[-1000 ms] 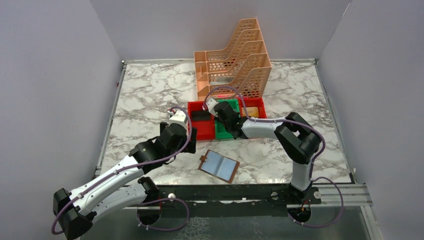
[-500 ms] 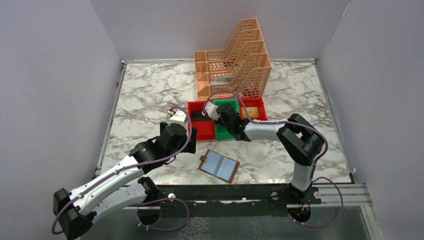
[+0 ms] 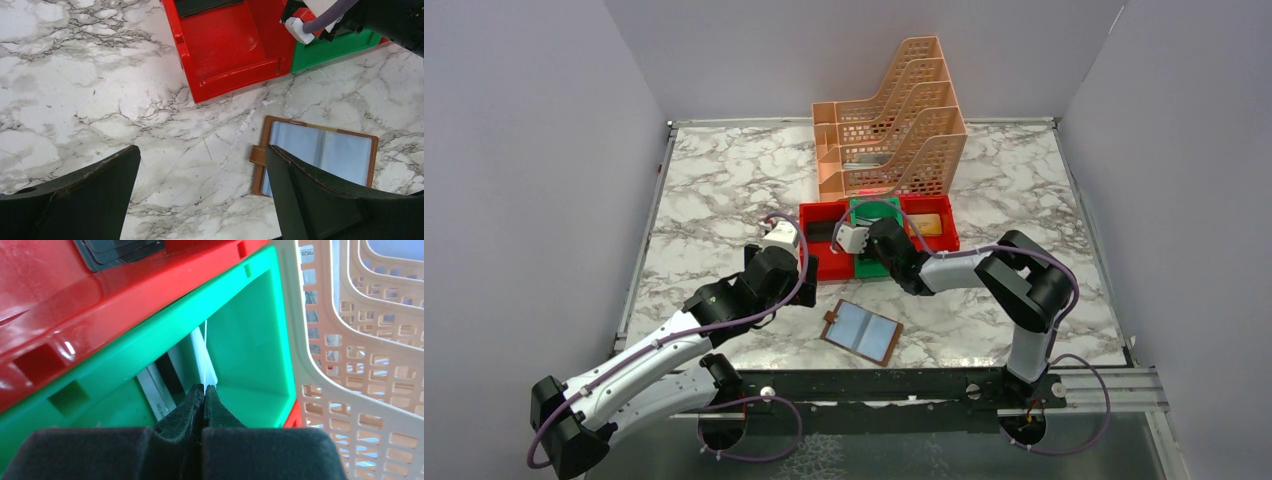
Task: Take the credit cards out of the card holder
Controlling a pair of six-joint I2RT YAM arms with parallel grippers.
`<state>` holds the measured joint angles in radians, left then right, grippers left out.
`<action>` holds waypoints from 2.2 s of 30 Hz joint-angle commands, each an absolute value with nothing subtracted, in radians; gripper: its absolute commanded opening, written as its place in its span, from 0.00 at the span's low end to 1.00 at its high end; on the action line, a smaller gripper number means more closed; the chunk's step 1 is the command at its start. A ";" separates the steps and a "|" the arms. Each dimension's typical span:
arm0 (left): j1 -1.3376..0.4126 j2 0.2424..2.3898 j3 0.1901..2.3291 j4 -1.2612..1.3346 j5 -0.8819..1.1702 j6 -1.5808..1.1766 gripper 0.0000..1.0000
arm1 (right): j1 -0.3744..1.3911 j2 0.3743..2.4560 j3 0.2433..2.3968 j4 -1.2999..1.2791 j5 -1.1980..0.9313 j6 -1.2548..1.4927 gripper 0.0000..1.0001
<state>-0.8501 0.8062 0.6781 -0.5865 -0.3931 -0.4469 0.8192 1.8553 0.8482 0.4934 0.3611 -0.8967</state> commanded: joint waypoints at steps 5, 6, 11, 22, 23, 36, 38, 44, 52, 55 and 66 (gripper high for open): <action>-0.847 0.794 0.698 -0.594 -0.379 -0.437 0.99 | 0.793 1.848 0.853 0.532 0.292 -0.937 0.04; -0.845 0.794 0.698 -0.594 -0.378 -0.437 0.99 | 0.790 1.841 0.857 0.506 0.281 -0.928 0.04; -0.845 0.796 0.698 -0.593 -0.375 -0.437 0.99 | 0.766 1.824 0.877 0.384 0.221 -0.901 0.05; -0.845 0.806 0.698 -0.589 -0.366 -0.434 0.99 | 0.744 1.829 0.929 0.279 0.184 -0.857 0.16; -0.846 0.804 0.698 -0.589 -0.365 -0.434 0.99 | 0.743 1.824 0.929 0.273 0.186 -0.858 0.17; -0.847 0.797 0.695 -0.589 -0.363 -0.437 0.99 | 0.733 1.726 0.928 0.207 0.183 -0.793 0.32; -0.846 0.795 0.695 -0.588 -0.364 -0.438 0.99 | 0.733 1.713 0.930 0.202 0.196 -0.748 0.34; -0.846 0.796 0.696 -0.589 -0.365 -0.439 0.99 | 0.732 1.644 0.930 0.151 0.213 -0.488 0.37; -0.846 0.802 0.696 -0.588 -0.361 -0.437 0.99 | 0.733 1.371 0.783 0.149 0.006 0.123 0.41; -0.846 0.793 0.692 -0.584 -0.345 -0.439 0.99 | 0.733 1.239 0.663 0.142 -0.022 0.370 0.44; -0.847 0.843 0.558 -0.288 0.041 -0.541 0.94 | 0.748 1.007 0.239 0.312 -0.460 0.887 0.38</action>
